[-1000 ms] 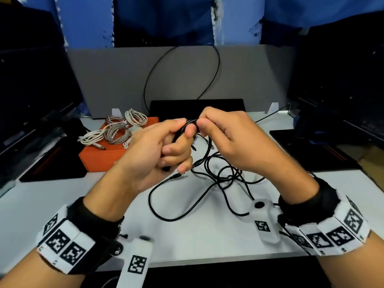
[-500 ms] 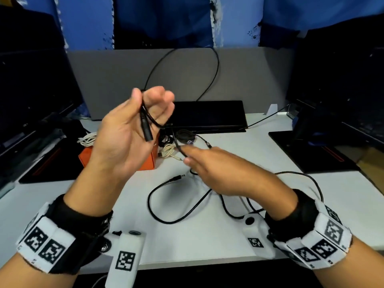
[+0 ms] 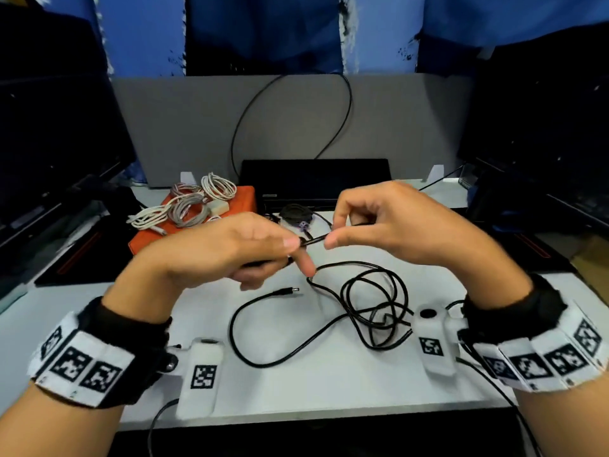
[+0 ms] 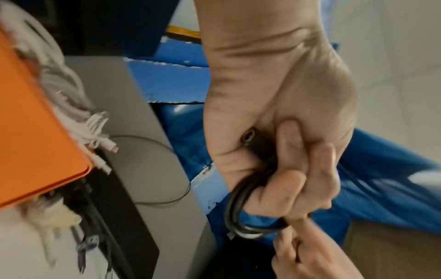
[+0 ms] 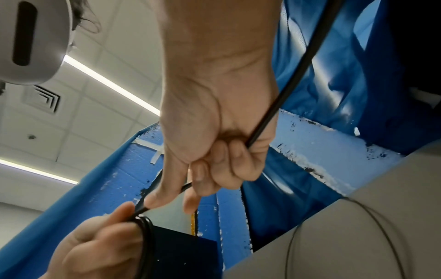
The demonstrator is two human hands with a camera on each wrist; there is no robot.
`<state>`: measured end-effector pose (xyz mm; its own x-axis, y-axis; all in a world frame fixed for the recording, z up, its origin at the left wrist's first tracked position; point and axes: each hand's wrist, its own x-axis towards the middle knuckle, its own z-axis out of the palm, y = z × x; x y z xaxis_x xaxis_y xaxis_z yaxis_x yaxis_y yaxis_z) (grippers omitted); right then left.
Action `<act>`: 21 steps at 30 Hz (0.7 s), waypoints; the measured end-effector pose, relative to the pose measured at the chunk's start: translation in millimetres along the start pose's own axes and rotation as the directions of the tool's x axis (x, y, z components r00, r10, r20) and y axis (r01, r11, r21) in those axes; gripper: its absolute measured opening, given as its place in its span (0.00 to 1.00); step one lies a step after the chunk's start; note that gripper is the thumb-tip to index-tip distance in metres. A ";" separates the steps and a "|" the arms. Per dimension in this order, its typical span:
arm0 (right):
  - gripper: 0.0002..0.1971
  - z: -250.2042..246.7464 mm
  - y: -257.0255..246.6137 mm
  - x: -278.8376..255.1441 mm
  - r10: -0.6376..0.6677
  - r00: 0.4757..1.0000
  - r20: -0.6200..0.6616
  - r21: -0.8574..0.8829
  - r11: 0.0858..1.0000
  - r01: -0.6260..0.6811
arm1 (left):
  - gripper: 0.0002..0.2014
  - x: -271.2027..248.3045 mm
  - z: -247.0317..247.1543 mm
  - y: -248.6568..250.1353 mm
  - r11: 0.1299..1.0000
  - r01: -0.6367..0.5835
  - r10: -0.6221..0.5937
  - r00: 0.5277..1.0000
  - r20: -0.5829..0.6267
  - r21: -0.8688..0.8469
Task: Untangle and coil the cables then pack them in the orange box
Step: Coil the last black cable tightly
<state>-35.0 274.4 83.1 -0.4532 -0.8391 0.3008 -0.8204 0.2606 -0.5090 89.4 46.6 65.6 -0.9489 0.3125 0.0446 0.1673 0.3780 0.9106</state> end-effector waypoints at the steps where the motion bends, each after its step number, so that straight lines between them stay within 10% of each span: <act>1: 0.15 -2.1 4.1 0.9 -0.001 1.000 -0.022 -0.003 1.000 0.001 | 0.24 -1.5 -5.5 -2.6 0.992 -0.040 0.036 0.999 -0.038 -0.124; 7: 0.15 -10.8 33.4 12.7 0.048 0.981 -0.190 -0.059 0.996 -0.060 | 0.15 17.9 -7.7 -2.2 0.806 -0.291 0.014 0.880 -0.475 -0.516; 11: 0.23 -18.5 42.9 8.1 0.170 0.967 -0.191 0.024 0.985 -0.168 | 0.17 28.9 3.7 -16.3 0.998 -0.013 -0.018 0.837 -0.547 -0.053; 16: 0.25 -7.8 15.4 10.8 0.123 0.902 -0.413 0.260 0.966 -0.012 | 0.18 38.8 13.6 -24.5 0.986 0.156 -0.156 0.752 -0.640 -0.057; 21: 0.23 42.1 -9.0 18.1 0.059 0.967 -0.247 0.211 0.977 -0.006 | 0.17 45.3 5.6 -23.3 0.963 -0.037 -0.217 0.477 -0.851 -0.266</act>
<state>-21.2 236.8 59.1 -0.5731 -0.6780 0.4603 -0.7256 0.1588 -0.6695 44.0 56.8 44.1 -0.7171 -0.6751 0.1733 0.1248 0.1203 0.9849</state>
